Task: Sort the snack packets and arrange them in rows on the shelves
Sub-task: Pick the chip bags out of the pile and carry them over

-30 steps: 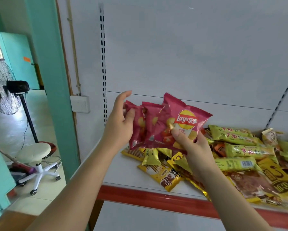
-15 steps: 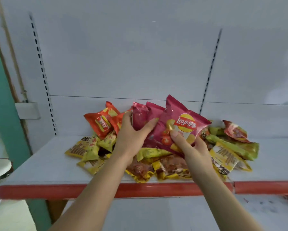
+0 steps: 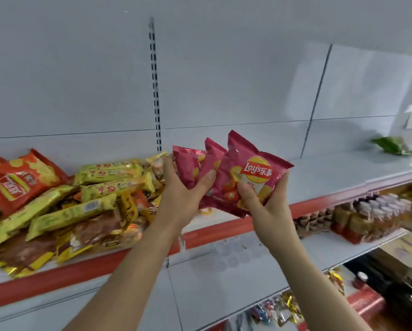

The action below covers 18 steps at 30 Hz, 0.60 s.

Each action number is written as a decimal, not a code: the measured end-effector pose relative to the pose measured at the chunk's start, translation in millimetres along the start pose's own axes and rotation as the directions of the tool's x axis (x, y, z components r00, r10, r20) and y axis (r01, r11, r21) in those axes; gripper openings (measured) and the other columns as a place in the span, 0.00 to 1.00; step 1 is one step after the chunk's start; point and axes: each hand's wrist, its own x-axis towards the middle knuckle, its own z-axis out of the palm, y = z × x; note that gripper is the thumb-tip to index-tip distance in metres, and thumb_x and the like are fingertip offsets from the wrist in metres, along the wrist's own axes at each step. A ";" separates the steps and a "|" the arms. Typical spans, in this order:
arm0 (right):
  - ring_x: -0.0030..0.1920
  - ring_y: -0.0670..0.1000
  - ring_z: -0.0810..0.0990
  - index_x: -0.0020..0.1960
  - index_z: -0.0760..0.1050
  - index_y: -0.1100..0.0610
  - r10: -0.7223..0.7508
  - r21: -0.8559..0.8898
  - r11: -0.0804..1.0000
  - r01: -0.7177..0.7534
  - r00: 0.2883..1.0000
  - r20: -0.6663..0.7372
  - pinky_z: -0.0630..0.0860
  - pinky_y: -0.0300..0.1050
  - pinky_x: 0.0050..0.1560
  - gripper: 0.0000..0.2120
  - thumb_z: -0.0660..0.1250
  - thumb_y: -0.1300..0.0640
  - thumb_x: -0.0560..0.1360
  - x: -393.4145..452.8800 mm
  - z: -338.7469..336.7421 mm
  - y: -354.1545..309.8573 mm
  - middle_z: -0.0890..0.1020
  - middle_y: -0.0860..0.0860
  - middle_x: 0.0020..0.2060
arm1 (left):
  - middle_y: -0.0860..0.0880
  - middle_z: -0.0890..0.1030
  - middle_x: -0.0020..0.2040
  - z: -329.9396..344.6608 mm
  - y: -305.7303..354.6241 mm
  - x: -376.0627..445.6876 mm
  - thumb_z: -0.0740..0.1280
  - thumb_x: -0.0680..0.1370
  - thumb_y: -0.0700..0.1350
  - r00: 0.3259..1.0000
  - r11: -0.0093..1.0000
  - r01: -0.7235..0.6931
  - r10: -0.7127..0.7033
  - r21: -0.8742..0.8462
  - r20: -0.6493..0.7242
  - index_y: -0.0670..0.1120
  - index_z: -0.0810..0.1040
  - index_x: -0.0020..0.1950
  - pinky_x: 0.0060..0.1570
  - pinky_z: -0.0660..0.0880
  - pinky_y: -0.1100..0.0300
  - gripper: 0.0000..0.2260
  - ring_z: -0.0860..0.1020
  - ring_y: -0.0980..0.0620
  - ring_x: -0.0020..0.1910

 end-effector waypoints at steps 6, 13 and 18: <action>0.56 0.52 0.84 0.73 0.63 0.43 0.108 0.093 0.991 -0.100 0.991 -0.083 0.80 0.54 0.60 0.19 0.60 0.53 0.84 34.7 -90.7 30.3 0.84 0.51 0.57 | 0.53 0.80 0.64 104.3 -18.2 27.0 0.76 0.76 0.50 0.995 0.998 0.023 -0.017 -0.065 0.097 0.56 0.55 0.80 0.62 0.81 0.47 0.40 0.82 0.55 0.60; 0.53 0.53 0.86 0.76 0.46 0.29 -0.004 -0.101 0.994 -0.032 0.942 -0.335 0.84 0.56 0.50 0.36 0.66 0.43 0.78 98.7 -204.8 55.2 0.82 0.53 0.59 | 0.53 0.79 0.66 246.7 -32.8 79.0 0.78 0.72 0.54 0.967 0.985 0.060 -0.018 -0.161 0.253 0.61 0.55 0.80 0.62 0.81 0.44 0.43 0.82 0.51 0.61; 0.52 0.41 0.84 0.74 0.57 0.28 -0.084 -0.320 0.947 -0.044 0.923 -0.376 0.84 0.48 0.47 0.24 0.59 0.41 0.81 146.2 -289.1 71.1 0.78 0.38 0.57 | 0.51 0.77 0.68 346.8 -33.8 112.7 0.76 0.65 0.61 0.934 0.977 0.104 -0.031 -0.188 0.355 0.62 0.55 0.80 0.61 0.81 0.42 0.48 0.82 0.48 0.61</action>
